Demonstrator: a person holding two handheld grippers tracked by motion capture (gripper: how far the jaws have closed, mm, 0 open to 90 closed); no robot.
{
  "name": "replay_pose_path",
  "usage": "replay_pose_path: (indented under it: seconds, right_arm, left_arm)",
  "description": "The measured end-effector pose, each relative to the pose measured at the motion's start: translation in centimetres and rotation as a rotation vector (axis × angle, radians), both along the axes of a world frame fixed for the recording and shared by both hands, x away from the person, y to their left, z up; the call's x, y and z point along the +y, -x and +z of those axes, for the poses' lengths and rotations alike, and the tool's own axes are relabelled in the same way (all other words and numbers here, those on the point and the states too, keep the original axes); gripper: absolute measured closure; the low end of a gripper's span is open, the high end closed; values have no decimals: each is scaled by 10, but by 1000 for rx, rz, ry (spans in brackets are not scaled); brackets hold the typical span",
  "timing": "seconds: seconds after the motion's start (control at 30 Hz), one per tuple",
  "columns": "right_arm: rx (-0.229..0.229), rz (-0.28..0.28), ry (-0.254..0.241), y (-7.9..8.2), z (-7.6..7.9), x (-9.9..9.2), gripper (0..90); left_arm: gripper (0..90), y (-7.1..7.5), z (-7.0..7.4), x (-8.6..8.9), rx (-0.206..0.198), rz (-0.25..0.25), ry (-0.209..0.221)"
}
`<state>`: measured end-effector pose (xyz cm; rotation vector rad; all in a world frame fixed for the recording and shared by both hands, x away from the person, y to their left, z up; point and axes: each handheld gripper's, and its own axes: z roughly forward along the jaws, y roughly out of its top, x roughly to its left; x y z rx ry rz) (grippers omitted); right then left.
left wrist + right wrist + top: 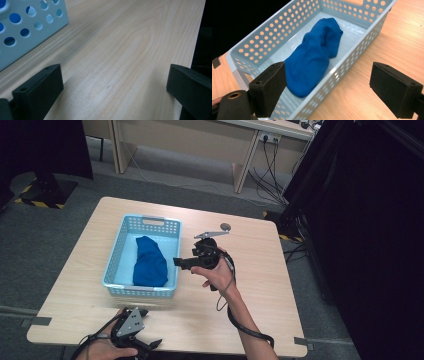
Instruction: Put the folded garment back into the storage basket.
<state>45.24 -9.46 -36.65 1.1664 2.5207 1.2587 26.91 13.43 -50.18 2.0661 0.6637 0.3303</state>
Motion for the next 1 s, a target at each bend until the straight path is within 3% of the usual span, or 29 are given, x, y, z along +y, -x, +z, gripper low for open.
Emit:
replay_pose_path:
  seconds: [1.0]
  right_arm:
    - [7,-15,3,13,-22,-31,147]
  left_arm:
    - [0,0,0,0,0,2,-1]
